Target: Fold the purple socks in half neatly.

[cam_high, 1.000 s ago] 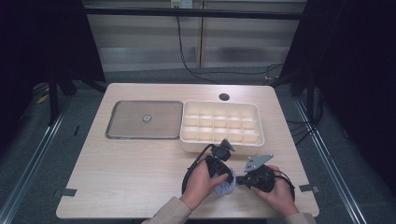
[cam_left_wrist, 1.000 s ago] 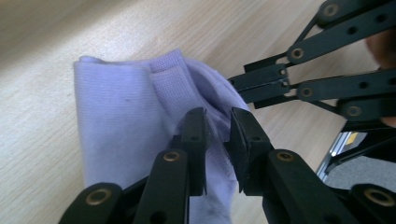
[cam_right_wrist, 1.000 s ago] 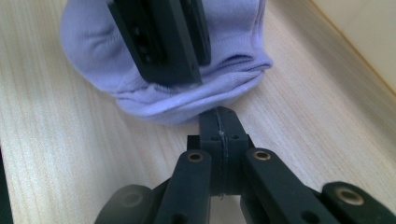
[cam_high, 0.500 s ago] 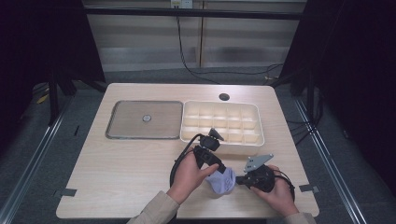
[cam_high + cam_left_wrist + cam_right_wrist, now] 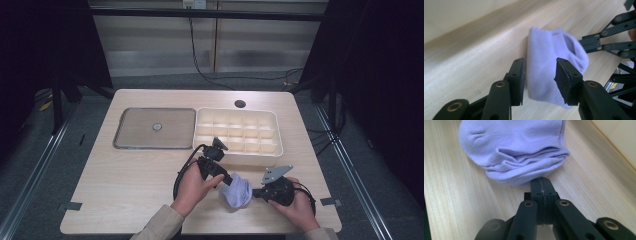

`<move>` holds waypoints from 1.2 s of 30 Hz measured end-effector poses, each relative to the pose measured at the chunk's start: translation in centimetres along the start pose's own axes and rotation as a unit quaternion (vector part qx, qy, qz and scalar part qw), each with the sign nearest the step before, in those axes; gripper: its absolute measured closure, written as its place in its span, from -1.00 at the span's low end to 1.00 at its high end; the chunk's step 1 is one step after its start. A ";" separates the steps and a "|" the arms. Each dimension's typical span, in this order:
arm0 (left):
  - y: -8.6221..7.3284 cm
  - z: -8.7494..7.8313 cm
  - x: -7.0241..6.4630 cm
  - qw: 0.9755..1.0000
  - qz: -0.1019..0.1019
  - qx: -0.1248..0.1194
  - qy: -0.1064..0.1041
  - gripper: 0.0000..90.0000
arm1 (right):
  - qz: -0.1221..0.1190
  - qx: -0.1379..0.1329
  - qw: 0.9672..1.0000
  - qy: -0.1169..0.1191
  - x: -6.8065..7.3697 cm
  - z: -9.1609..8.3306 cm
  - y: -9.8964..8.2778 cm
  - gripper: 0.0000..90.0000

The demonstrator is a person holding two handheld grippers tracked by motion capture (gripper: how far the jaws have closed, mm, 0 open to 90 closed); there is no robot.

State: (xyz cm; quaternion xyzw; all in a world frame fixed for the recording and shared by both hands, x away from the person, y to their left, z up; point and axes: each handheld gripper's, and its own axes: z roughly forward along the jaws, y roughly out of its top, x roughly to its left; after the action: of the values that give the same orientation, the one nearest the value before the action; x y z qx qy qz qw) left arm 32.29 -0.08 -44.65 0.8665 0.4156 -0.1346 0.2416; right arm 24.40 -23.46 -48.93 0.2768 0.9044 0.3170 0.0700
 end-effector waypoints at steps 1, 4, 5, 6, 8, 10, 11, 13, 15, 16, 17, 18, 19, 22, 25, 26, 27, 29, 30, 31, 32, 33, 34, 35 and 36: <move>-0.1 0.2 0.2 1.000 -0.005 0.002 0.001 0.31 | 0.001 0.000 1.000 0.000 0.0 0.0 0.0 1.00; -0.4 0.5 0.4 1.000 -0.011 0.005 -0.007 0.31 | 0.000 0.000 1.000 0.000 0.0 0.0 0.0 1.00; -0.5 0.6 0.5 1.000 -0.012 0.007 -0.010 0.31 | 0.000 0.000 1.000 -0.001 0.0 0.0 0.0 1.00; -0.6 0.7 0.6 1.000 -0.014 0.008 -0.012 0.31 | 0.000 0.001 1.000 -0.001 0.0 0.0 0.0 1.00; -0.7 0.9 0.7 1.000 -0.019 0.009 -0.018 0.32 | 0.001 0.001 1.000 -0.001 0.1 0.0 0.0 1.00; -0.9 1.0 0.8 0.999 -0.020 0.013 -0.023 0.36 | 0.001 0.001 1.000 -0.001 0.1 0.0 0.0 1.00; -0.9 1.1 0.8 0.999 -0.019 0.018 -0.024 0.40 | 0.001 0.000 1.000 -0.002 0.1 0.0 0.0 1.00; -1.0 1.3 0.7 0.999 -0.021 0.018 -0.026 0.48 | 0.000 0.000 1.000 -0.003 0.1 0.0 0.1 1.00; -1.0 1.4 0.7 0.999 -0.020 0.025 -0.025 0.58 | -0.003 0.001 1.000 -0.005 0.1 0.0 0.1 1.00; -1.0 1.4 0.7 0.999 -0.021 0.025 -0.024 0.66 | -0.003 0.000 1.000 -0.003 0.1 0.1 0.1 1.00; -1.0 1.4 0.7 0.999 -0.022 0.026 -0.025 0.72 | -0.001 0.000 1.000 -0.001 0.1 0.1 0.1 1.00; -1.0 1.4 0.7 0.999 -0.023 0.026 -0.025 0.79 | -0.002 0.000 1.000 -0.001 0.1 0.1 0.1 1.00; -1.0 1.3 0.6 0.999 -0.023 0.028 -0.024 0.83 | -0.002 0.000 1.000 -0.001 0.1 0.1 0.1 1.00; -1.0 1.2 0.5 0.999 -0.023 0.031 -0.024 0.87 | -0.005 0.000 1.000 -0.003 0.2 -0.1 0.1 1.00; -1.0 1.0 0.3 0.999 -0.020 0.033 -0.022 0.88 | 0.002 -0.014 1.000 0.004 0.1 -0.5 0.1 1.00; -1.0 0.9 0.3 0.999 -0.022 0.029 -0.021 0.88 | 0.003 -0.019 1.000 0.004 0.1 -0.7 0.1 1.00; -0.9 0.8 0.3 0.999 -0.021 0.029 -0.022 0.88 | 0.004 -0.025 1.000 0.009 0.1 -0.8 0.1 1.00; -0.9 0.6 0.2 0.999 -0.022 0.025 -0.023 0.88 | 0.004 -0.024 1.000 0.006 0.2 -1.0 0.1 1.00; -0.9 0.5 0.2 0.999 -0.020 0.026 -0.021 0.88 | 0.003 -0.021 1.000 0.008 0.3 -0.9 0.2 1.00; -0.8 0.4 0.1 0.999 -0.020 0.027 -0.020 0.88 | -0.002 -0.020 1.000 0.008 0.3 -0.8 0.2 1.00; -0.8 0.3 0.1 0.999 -0.018 0.026 -0.021 0.88 | 0.001 -0.021 1.000 0.012 0.3 -0.7 0.2 1.00; -0.8 0.2 0.0 0.999 -0.018 0.026 -0.019 0.88 | 0.002 -0.016 1.000 0.010 0.4 -0.6 0.3 1.00; -0.8 0.1 -0.1 0.999 -0.015 0.025 -0.017 0.88 | -0.001 -0.014 1.000 0.009 0.4 -0.5 0.3 1.00; -0.7 0.0 -0.2 0.999 -0.015 0.023 -0.016 0.88 | -0.004 -0.013 1.000 0.012 0.5 -0.3 0.4 1.00; -0.7 -0.1 -0.2 1.000 -0.013 0.024 -0.014 0.88 | -0.010 -0.009 1.000 0.011 0.5 -0.3 0.4 1.00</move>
State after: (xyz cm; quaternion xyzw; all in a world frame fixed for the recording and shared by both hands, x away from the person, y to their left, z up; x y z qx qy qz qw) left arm 31.61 0.17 -44.73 0.8644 0.4205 -0.1598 0.2247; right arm 24.08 -23.05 -48.43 0.2635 0.9051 0.3270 0.0657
